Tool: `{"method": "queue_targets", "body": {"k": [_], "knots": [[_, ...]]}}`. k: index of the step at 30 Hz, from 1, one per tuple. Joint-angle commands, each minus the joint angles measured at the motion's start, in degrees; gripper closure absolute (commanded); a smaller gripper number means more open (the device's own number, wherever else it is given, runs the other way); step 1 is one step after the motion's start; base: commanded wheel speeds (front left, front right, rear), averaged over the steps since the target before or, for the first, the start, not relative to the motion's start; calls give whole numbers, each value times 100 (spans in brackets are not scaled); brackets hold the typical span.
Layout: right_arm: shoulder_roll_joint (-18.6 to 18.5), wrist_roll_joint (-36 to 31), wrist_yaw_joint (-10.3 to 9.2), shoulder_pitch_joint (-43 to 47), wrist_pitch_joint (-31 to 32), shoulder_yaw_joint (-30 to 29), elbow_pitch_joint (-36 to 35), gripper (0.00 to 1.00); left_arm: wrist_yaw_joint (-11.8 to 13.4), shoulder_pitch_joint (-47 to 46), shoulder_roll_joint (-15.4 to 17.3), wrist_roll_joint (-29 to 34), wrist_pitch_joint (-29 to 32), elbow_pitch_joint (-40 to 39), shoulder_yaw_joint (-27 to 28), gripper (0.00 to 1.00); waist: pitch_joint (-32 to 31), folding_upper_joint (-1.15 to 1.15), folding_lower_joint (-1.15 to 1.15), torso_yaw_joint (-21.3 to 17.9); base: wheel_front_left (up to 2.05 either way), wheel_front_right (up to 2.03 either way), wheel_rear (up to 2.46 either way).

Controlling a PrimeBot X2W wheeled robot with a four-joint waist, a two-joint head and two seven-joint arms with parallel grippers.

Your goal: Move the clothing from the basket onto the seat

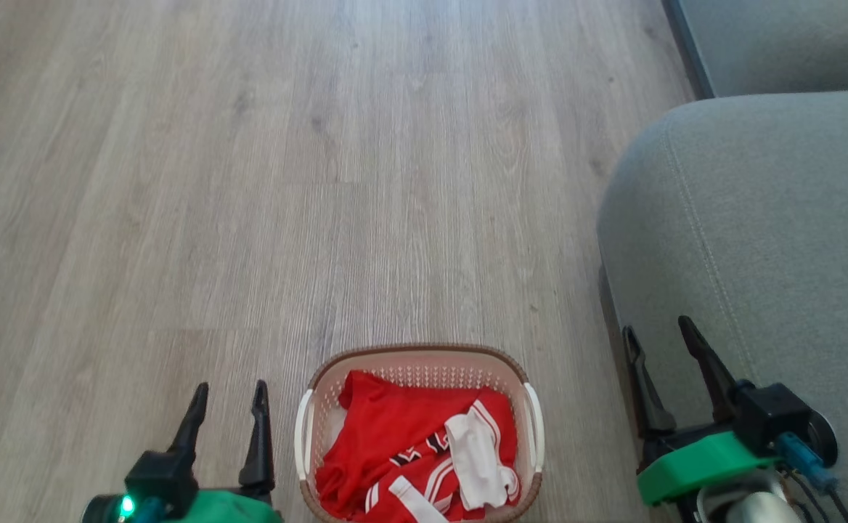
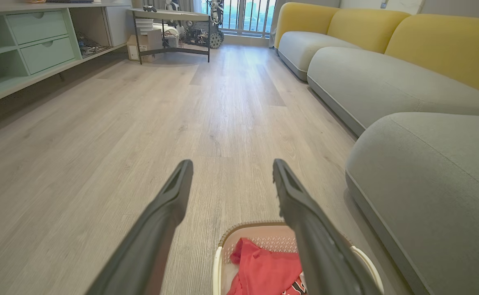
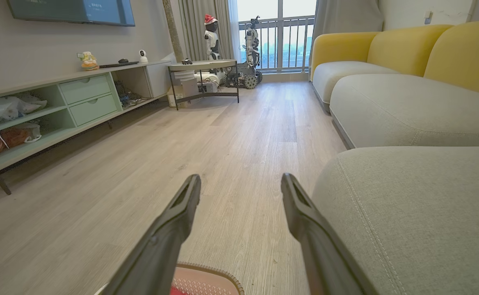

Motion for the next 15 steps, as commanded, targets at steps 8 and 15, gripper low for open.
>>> {"method": "queue_targets", "body": {"k": [8,15], "knots": [[-78,-122,-1,-364,-55,-99,-387,0,-218,-783,30,242,-79,94,-201,0,691,0,0,-9,0,0,0],[-78,-286,-1,-816,-55,-389,-582,0,-359,-1615,30,447,-79,821,-732,0,1770,0,0,-157,0,0,0]]}}
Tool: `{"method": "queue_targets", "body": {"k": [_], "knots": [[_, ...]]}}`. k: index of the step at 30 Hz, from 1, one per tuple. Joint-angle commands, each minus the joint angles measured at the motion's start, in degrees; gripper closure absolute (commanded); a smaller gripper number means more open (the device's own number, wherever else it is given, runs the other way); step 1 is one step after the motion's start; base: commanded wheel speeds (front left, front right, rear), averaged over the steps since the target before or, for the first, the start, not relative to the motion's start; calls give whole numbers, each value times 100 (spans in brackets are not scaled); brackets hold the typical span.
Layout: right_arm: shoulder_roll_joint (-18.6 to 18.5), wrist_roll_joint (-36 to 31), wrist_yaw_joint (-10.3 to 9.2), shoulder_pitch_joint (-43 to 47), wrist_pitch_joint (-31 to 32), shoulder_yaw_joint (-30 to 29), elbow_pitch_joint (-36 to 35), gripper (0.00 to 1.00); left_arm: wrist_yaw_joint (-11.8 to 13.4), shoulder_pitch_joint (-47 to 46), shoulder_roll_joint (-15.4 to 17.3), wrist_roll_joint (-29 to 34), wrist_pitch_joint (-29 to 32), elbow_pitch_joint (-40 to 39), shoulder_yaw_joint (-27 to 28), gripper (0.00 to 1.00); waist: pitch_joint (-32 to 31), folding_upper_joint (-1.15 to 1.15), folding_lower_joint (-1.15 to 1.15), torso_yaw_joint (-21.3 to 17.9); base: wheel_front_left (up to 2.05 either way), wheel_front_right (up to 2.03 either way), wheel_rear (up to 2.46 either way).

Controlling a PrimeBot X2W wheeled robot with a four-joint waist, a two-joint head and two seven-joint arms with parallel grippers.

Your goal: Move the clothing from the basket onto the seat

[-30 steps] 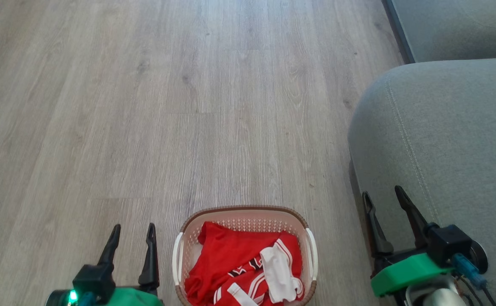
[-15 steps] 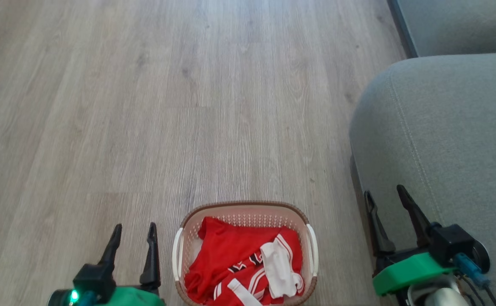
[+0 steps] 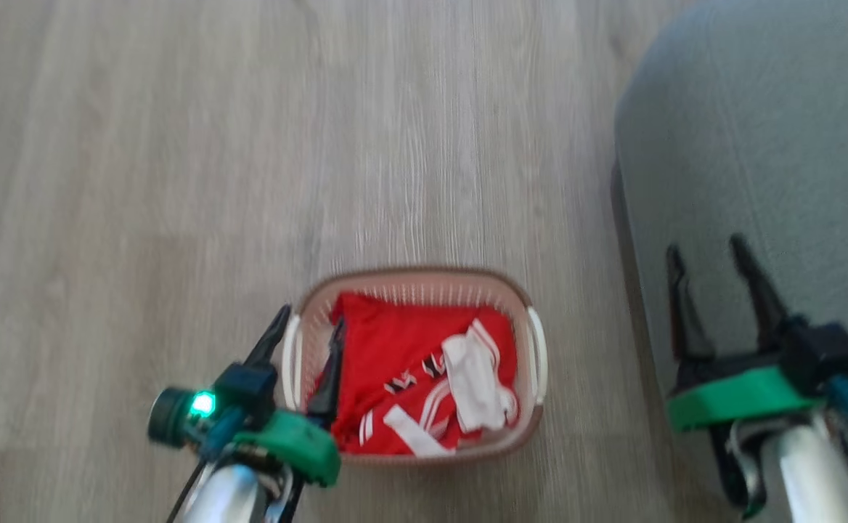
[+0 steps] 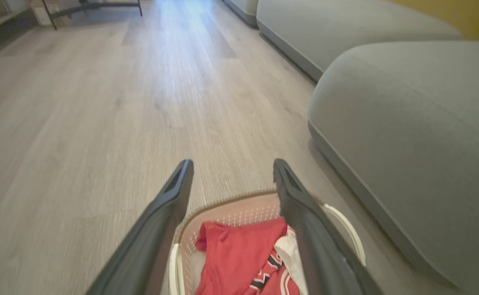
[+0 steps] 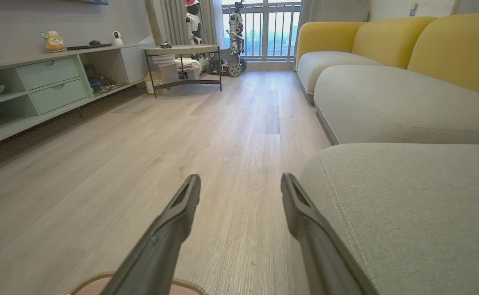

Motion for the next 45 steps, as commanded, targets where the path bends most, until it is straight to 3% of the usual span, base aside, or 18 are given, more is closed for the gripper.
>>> {"method": "queue_targets", "body": {"k": [1,13,23,34,45], "knots": [[-75,-63,-2,-294,-54,37,-268,0,-23,-385,26,99,-72,96,28,0,695,0,0,-145,0,0,0],[-75,-173,-2,-971,-54,-5,-630,0,-152,-2043,26,647,-72,2290,-979,0,2220,0,0,-443,0,0,0],[-75,-128,-2,-1267,-54,121,-824,0,-68,-2971,26,557,-72,3591,-1620,0,2983,0,0,-666,0,0,0],[-75,62,-2,-1550,-54,325,-1069,0,315,-3861,42,487,-72,4620,-1826,0,3701,0,0,-972,0,0,0],[-75,261,-2,-1697,-54,437,-1189,0,574,-4375,118,638,-72,5119,-2044,0,4061,0,0,-1172,0,0,0]]}}
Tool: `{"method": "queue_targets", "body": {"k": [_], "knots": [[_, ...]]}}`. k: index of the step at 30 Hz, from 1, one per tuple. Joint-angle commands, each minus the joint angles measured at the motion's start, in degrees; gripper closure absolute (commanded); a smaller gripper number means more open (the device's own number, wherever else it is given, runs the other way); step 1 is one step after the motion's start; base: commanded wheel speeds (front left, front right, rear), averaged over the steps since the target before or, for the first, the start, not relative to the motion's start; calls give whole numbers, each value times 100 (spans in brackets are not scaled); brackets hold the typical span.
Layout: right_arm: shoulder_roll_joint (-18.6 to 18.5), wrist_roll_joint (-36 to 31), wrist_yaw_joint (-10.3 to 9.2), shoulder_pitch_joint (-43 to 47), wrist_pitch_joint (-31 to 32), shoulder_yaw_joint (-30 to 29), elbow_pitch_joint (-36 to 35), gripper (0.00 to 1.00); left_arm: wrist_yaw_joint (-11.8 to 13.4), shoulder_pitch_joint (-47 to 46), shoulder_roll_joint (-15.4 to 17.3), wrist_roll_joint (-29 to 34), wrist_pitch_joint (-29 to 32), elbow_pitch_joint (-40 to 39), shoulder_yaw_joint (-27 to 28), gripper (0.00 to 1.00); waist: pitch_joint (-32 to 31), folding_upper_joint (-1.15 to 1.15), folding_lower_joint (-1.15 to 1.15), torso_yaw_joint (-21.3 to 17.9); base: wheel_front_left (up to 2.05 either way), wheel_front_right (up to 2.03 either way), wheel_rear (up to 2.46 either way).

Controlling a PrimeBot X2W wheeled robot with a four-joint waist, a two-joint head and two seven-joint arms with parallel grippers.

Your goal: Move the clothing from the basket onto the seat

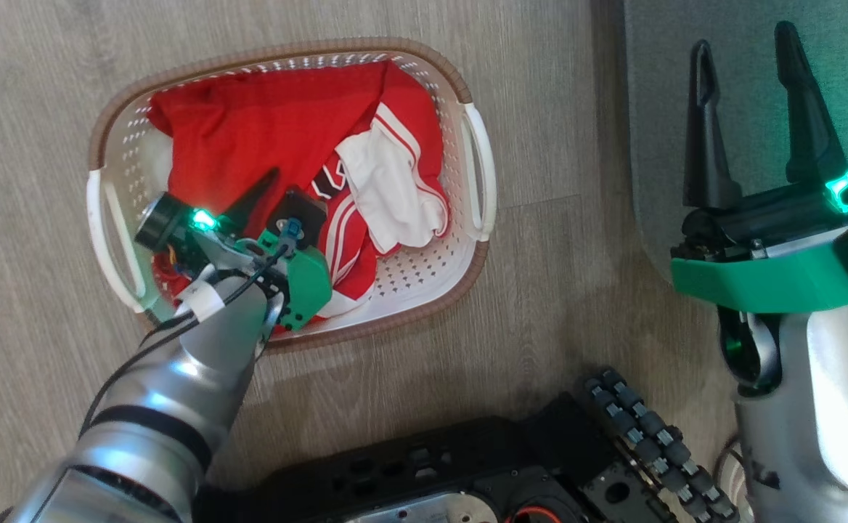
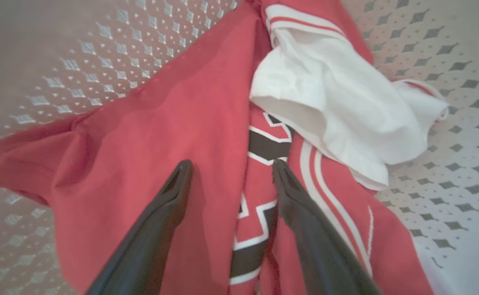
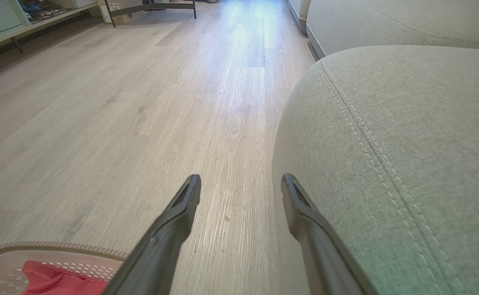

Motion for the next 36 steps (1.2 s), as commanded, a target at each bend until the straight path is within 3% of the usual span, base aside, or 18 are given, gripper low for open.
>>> {"method": "queue_targets", "body": {"k": [1,8,17,18,20,21,22,36], "knots": [[-57,62,-2,73,-37,133,-199,0,136,13,102,53,-71,16,45,0,34,0,-1,-30,0,0,0],[-57,152,-2,15,-37,176,-198,0,483,-162,199,104,-71,284,-26,0,112,0,-1,-117,0,0,0],[-57,211,-2,-18,-37,169,-173,0,617,-270,269,39,-57,487,-49,3,159,0,-1,-166,0,0,0],[-57,217,-2,-22,-37,167,-168,0,621,-274,268,20,-58,495,-47,32,154,0,-1,-164,0,0,0],[-57,224,-2,-26,-37,166,-149,0,605,-277,264,-28,-62,502,-33,69,125,0,-1,-154,0,0,0],[-57,225,-2,-28,-37,165,-136,0,593,-280,262,-45,-63,504,-35,95,100,0,-1,-145,0,0,0],[-57,229,-2,-32,-37,165,-125,0,580,-283,259,-66,-65,501,-32,100,70,0,-1,-132,0,0,0],[-57,151,-2,86,-37,104,302,0,379,267,144,-430,-70,-496,-2,100,-1011,0,-1,174,0,0,0]]}}
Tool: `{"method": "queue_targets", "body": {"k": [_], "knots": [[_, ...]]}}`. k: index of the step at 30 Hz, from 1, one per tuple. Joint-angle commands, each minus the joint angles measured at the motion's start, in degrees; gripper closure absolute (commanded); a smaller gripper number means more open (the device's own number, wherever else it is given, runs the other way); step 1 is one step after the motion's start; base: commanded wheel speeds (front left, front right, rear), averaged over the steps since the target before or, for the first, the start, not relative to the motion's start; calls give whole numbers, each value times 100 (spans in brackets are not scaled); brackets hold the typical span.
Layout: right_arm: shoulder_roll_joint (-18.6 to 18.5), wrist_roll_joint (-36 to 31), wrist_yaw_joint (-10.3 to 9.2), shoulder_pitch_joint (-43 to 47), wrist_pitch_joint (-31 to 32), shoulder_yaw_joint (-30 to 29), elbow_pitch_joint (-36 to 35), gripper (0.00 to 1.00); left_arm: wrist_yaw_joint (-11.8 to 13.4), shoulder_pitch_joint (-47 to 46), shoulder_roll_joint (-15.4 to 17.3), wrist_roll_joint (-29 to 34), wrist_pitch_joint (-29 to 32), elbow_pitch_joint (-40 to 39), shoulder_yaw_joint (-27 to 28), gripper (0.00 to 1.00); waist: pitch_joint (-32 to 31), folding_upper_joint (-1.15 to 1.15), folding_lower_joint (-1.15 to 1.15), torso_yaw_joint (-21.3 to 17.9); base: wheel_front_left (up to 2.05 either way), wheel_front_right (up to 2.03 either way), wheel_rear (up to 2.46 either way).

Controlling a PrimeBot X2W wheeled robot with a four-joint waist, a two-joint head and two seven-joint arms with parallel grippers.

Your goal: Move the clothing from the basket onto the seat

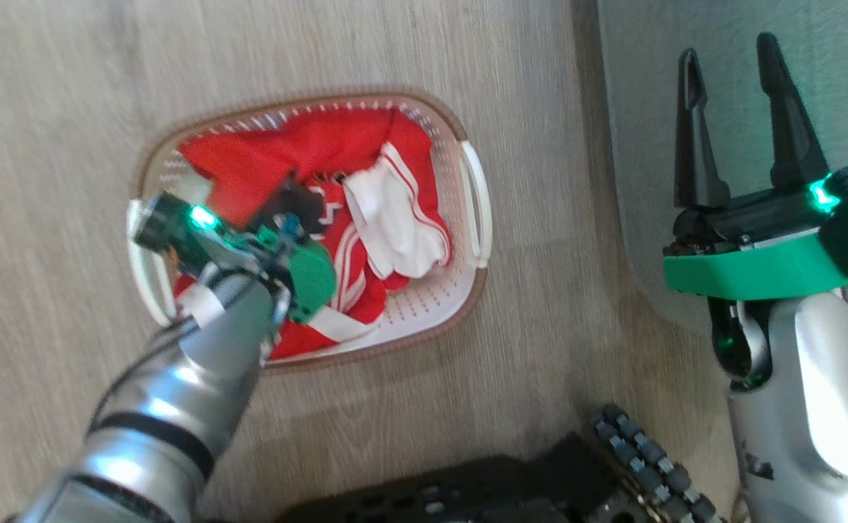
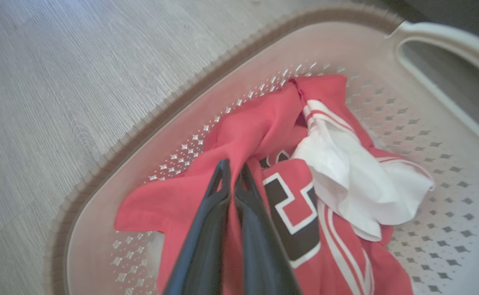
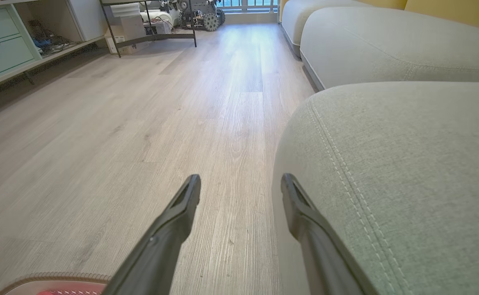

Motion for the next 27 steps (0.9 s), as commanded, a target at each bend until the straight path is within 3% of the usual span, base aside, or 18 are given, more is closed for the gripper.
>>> {"method": "queue_targets", "body": {"k": [1,13,27], "knots": [[-56,-47,-2,217,-37,68,-104,0,-18,283,49,-47,-70,-220,106,100,-395,0,0,141,0,0,0],[-56,-287,-2,885,-37,-181,549,0,-383,1332,-47,-518,-71,-1554,183,100,-2188,0,0,581,0,0,0],[-56,-380,-2,1776,-37,-301,877,0,-752,1601,-79,-930,-71,-2243,289,100,-3986,0,0,834,0,0,0]]}}
